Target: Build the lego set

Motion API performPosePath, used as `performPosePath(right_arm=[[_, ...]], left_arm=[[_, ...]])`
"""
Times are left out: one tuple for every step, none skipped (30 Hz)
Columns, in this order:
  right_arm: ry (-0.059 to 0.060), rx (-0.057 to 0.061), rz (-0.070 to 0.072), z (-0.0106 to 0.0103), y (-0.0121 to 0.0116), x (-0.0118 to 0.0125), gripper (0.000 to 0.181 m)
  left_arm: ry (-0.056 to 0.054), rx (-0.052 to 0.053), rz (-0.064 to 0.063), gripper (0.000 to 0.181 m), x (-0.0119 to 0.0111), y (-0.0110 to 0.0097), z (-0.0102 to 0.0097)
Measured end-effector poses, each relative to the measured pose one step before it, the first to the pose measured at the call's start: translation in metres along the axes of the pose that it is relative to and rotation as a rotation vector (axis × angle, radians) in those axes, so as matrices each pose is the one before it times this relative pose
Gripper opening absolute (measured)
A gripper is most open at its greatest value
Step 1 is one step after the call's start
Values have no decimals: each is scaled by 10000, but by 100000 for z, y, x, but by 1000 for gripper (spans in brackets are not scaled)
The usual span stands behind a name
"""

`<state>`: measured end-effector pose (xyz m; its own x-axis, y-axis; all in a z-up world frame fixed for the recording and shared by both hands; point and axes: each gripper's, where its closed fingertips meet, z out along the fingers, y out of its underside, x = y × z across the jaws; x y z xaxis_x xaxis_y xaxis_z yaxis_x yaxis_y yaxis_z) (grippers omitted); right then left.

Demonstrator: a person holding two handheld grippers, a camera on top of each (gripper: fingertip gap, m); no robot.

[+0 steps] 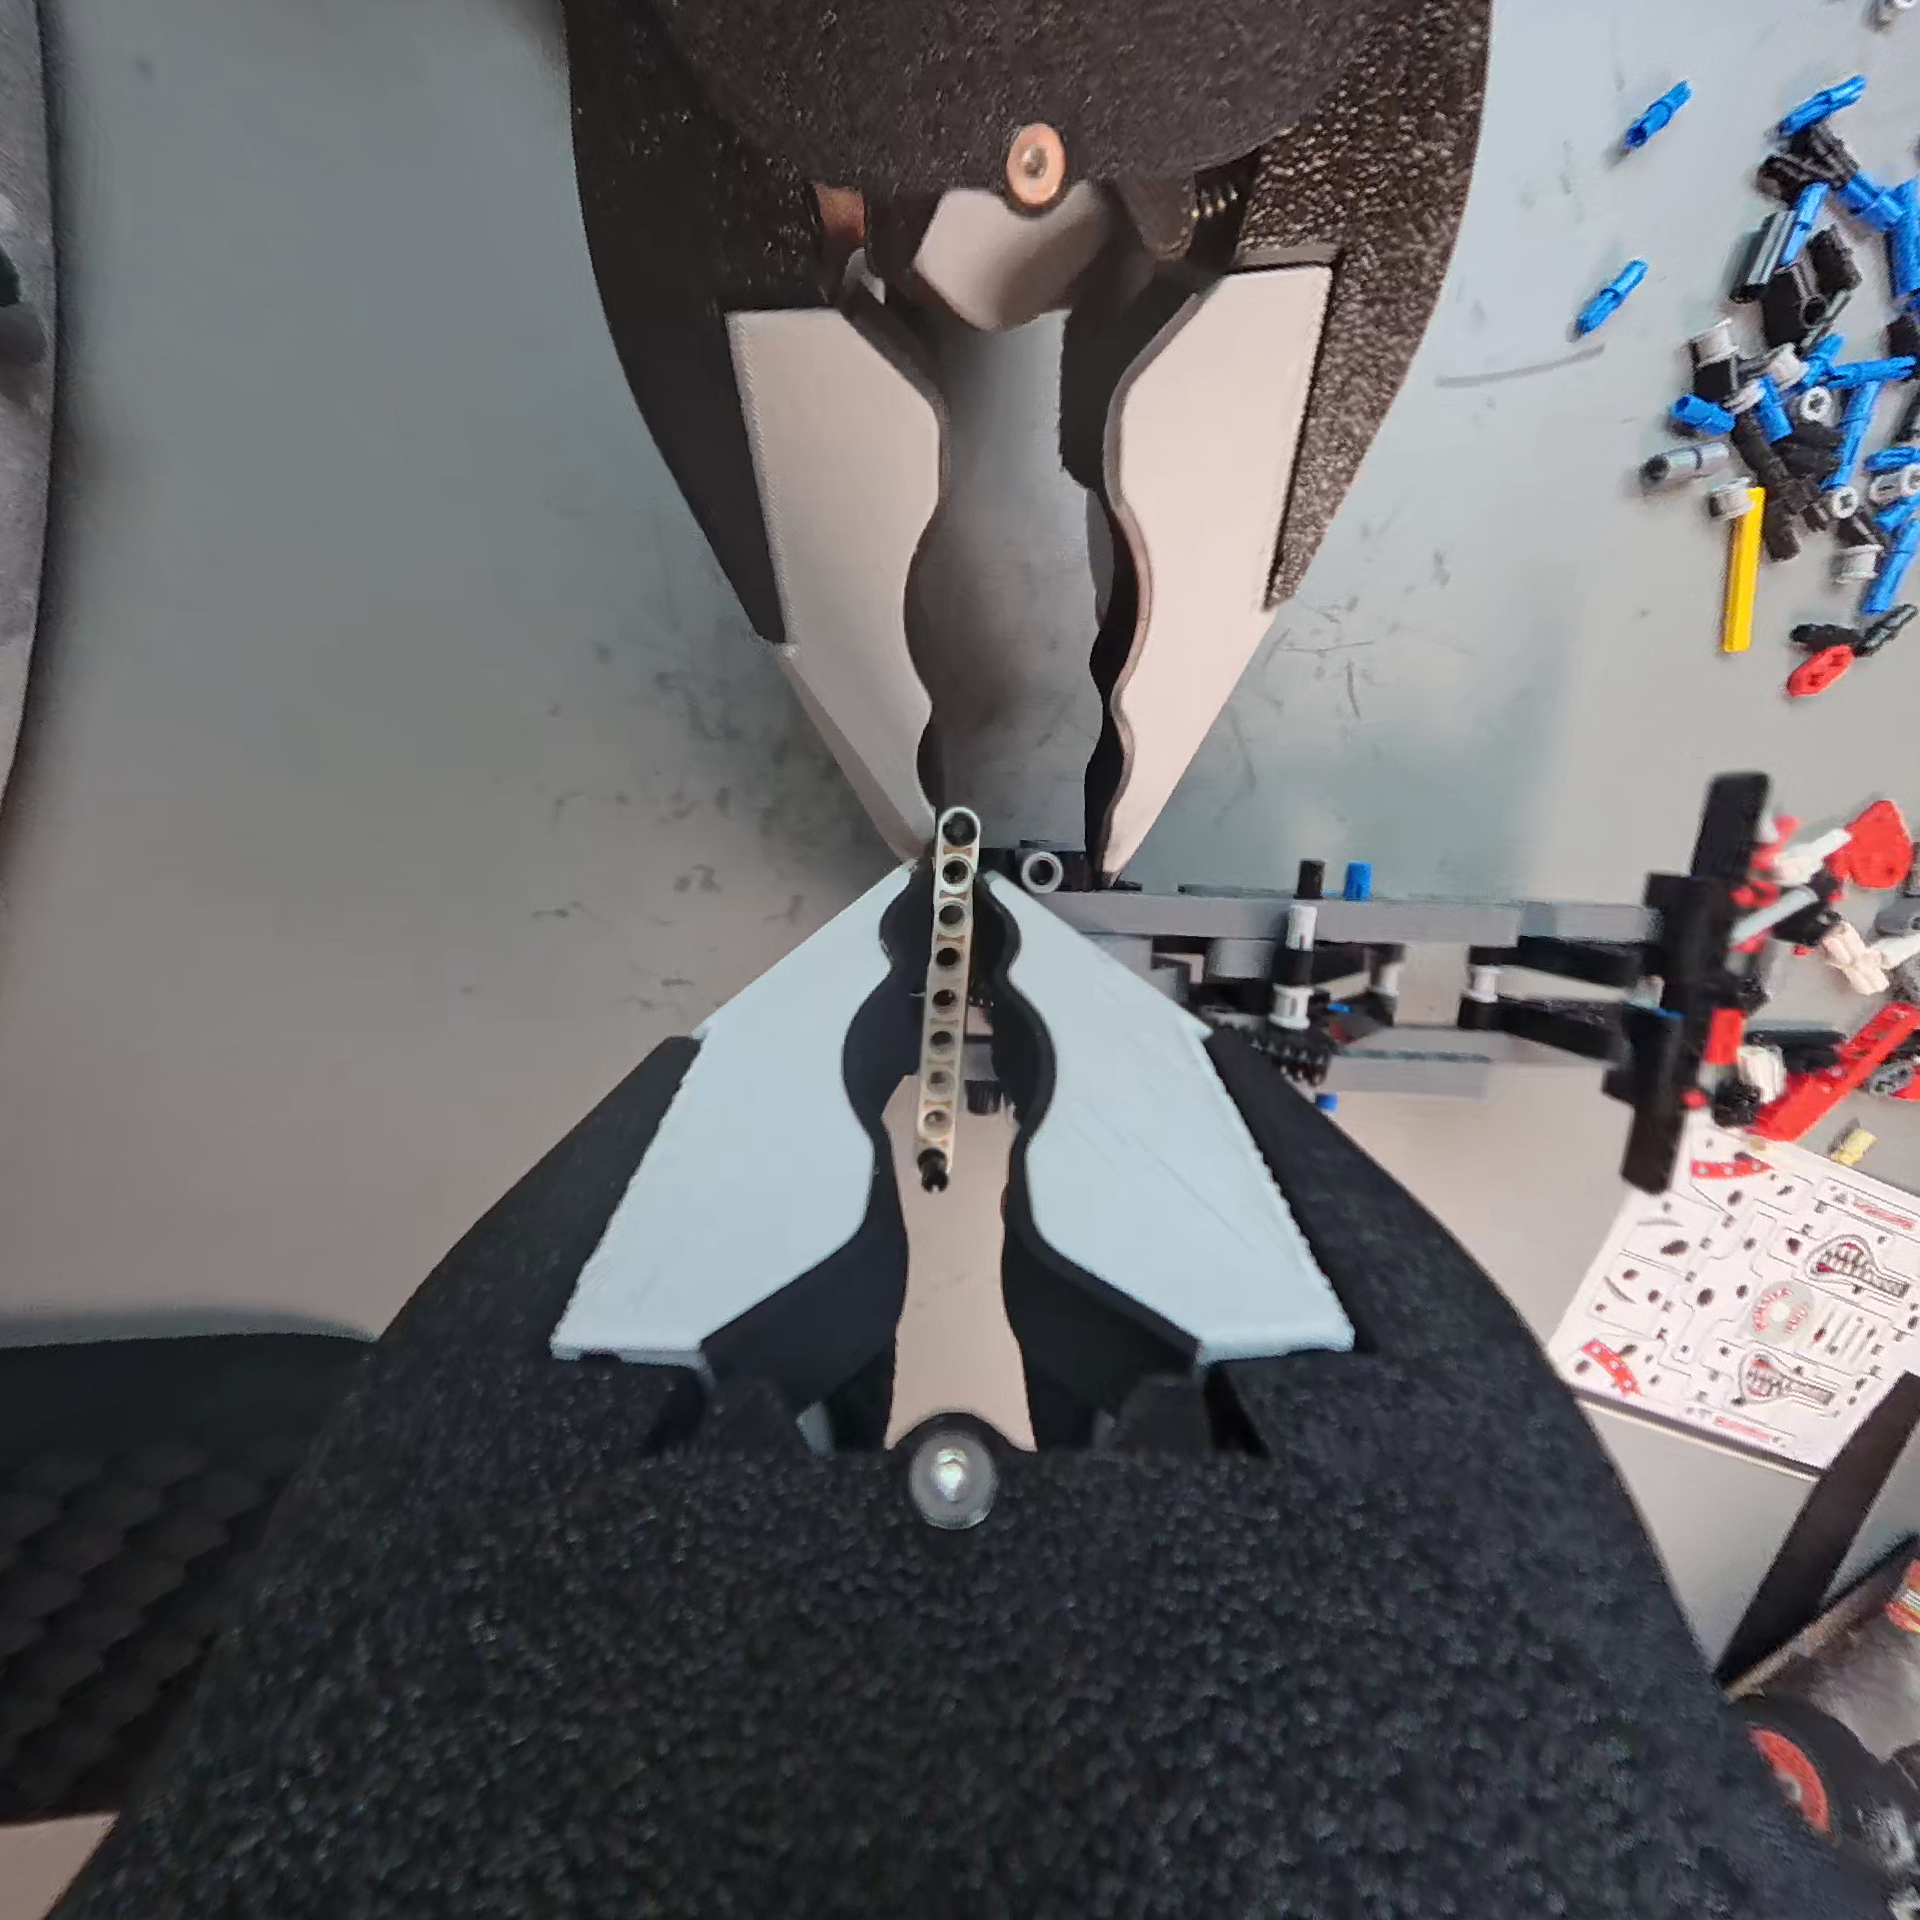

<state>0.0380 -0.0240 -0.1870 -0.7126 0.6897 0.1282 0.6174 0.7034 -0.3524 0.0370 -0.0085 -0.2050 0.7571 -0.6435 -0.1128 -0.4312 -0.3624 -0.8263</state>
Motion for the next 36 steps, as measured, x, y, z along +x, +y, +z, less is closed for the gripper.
performPosePath(right_arm=[[176,57,-5,-212,119,160,7],[113,-151,-125,162,228,-55,7],[-15,-184,-196,482,-7,-265,7],[-61,-217,-285,277,-3,-210,7],[-20,13,-57,-2,-44,24,7],[-97,254,301,-149,29,101,7],[-28,286,289,-159,25,97,7],[66,140,-7,-86,11,-16,7],[111,55,-84,-12,-42,-11,7],[99,91,47,-21,-102,58,7],[26,146,81,-92,-140,40,7],[23,144,12,-110,-140,-7,7],[52,119,-21,-54,-90,-41,7],[64,126,17,-8,-57,-67,7],[81,161,27,22,-57,-54,8],[121,178,55,-93,-72,25,8],[124,247,68,-379,-164,76,18],[155,367,120,-788,-271,171,24],[199,379,184,-1074,-229,224,26],[207,278,132,-1101,38,142,27],[278,196,65,-958,338,154,28],[275,65,87,-668,704,102,27],[231,53,223,-331,823,53,27],[141,185,368,-10,599,-45,26],[13,264,390,192,371,-238,25],[-7,264,288,321,249,-283,24],[109,200,154,399,227,-95,23],[227,177,98,407,244,159,21],[107,224,114,355,260,104,21],[-38,219,254,286,375,27,22],[-94,179,313,226,451,34,23],[-21,220,208,192,344,93,23],[-30,268,97,212,145,-46,22],[-16,312,-41,245,-131,-175,21],[28,354,-169,251,-330,-191,19],[-14,280,-189,243,-333,-242,18]], left_arm=[[27,56,-124,31,-42,-151,-54],[102,113,-122,28,91,-276,-13],[77,-59,-38,30,127,57,146],[-44,-178,168,31,94,293,166],[-42,-70,260,31,94,117,21],[27,14,37,31,-3,-24,-52],[42,44,-98,32,-47,-80,-48],[5,15,26,32,-14,-46,-6],[-4,3,83,32,23,-9,10],[38,40,-1,33,-19,13,-23],[89,76,-76,33,-11,2,-51],[88,64,-47,33,34,-21,-91],[48,39,7,33,49,-3,-66],[24,32,14,33,63,16,-59],[25,29,10,33,55,20,-42],[20,14,13,33,25,40,-45],[5,4,-7,33,-39,40,-59],[14,11,-32,33,-53,23,-73],[41,21,-23,34,-9,31,-86],[40,16,-10,34,39,36,-77],[24,6,4,34,36,33,-62],[25,15,31,34,54,14,-52],[13,20,46,34,41,7,-49],[-4,8,17,34,-11,15,-37],[1,-1,-16,34,-38,15,-33],[-1,1,-10,34,-52,9,-25],[-20,2,53,34,-71,48,-41],[-34,-8,153,34,-66,108,-46],[-36,-16,216,34,-54,153,-81],[-34,-3,187,34,-88,150,-143],[0,3,115,34,-77,149,-202],[54,-3,62,34,-62,192,-270],[105,-17,-13,38,-45,227,-348],[200,2,-120,41,26,187,-487],[188,146,-256,43,-44,-50,-670],[151,360,-361,43,-112,-420,-834]])
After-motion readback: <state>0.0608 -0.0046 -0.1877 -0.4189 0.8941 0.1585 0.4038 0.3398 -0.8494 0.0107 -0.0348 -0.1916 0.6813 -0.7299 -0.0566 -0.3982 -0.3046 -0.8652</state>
